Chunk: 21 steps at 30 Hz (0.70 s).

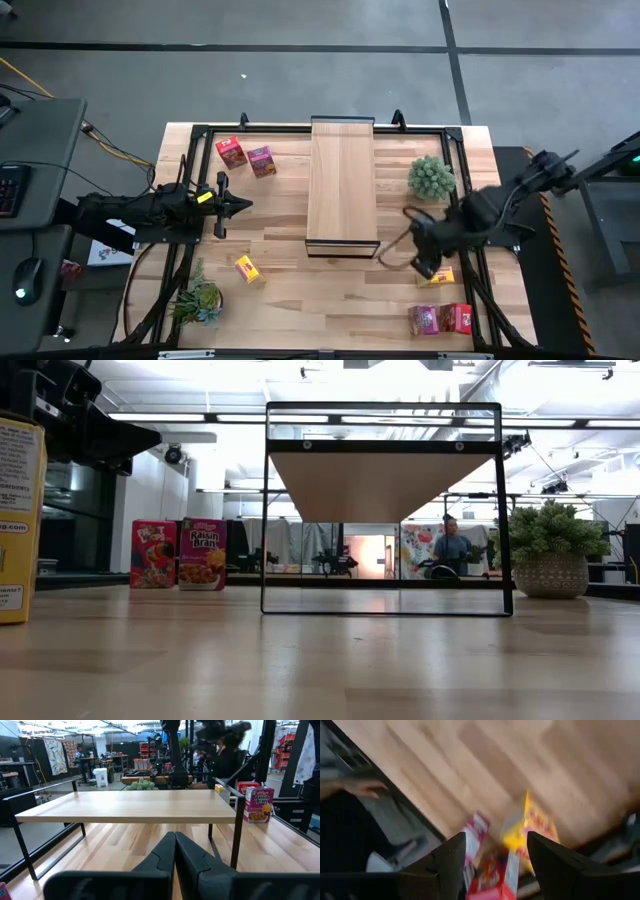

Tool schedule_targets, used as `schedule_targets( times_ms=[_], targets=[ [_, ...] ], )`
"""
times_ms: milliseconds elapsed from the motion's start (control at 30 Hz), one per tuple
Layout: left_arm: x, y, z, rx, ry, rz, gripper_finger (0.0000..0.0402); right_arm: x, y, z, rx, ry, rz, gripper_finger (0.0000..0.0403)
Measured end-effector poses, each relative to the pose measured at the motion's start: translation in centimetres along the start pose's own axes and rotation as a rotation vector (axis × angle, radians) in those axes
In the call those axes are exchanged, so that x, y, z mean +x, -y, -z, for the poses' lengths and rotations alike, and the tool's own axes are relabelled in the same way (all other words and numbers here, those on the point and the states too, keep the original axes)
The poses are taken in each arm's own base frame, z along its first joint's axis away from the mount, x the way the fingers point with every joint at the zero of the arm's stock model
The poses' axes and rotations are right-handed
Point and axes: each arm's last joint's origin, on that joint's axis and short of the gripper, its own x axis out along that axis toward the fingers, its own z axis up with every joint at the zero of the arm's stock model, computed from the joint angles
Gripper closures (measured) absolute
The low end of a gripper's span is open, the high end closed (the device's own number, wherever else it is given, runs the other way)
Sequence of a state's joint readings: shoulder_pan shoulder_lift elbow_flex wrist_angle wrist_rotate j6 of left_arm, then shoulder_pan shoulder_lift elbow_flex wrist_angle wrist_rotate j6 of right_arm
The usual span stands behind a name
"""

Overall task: Stack cereal on shelf
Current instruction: Put the right yellow cereal box on the shelf

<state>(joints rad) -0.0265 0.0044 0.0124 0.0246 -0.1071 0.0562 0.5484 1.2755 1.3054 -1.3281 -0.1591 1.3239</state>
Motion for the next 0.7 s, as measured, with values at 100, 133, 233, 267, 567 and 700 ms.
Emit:
schedule_targets(
  times_ms=[100,133,233,267,567,700],
  targets=[
    [0.0,0.0,0.0,0.0,0.0,0.0,0.0401,1.4,-0.8,1.6,0.003,-0.047,0.049,0.0198],
    [0.0,0.0,0.0,0.0,0.0,0.0,0.0401,1.8,-1.1,2.0,-0.006,-0.056,0.066,0.0198],
    [0.0,0.0,0.0,0.0,0.0,0.0,0.0401,3.1,-2.0,3.1,-0.055,-0.055,0.09,0.0198],
    [0.0,0.0,0.0,0.0,0.0,0.0,0.0402,3.5,-2.2,3.4,-0.068,-0.05,0.105,0.0198],
    [0.0,0.0,0.0,0.0,0.0,0.0,0.0401,6.7,-3.0,5.9,-0.245,-0.068,0.272,0.0198],
    [0.0,0.0,0.0,0.0,0.0,0.0,0.0402,6.9,-2.7,6.2,-0.305,-0.075,0.334,0.0198]
  ],
)
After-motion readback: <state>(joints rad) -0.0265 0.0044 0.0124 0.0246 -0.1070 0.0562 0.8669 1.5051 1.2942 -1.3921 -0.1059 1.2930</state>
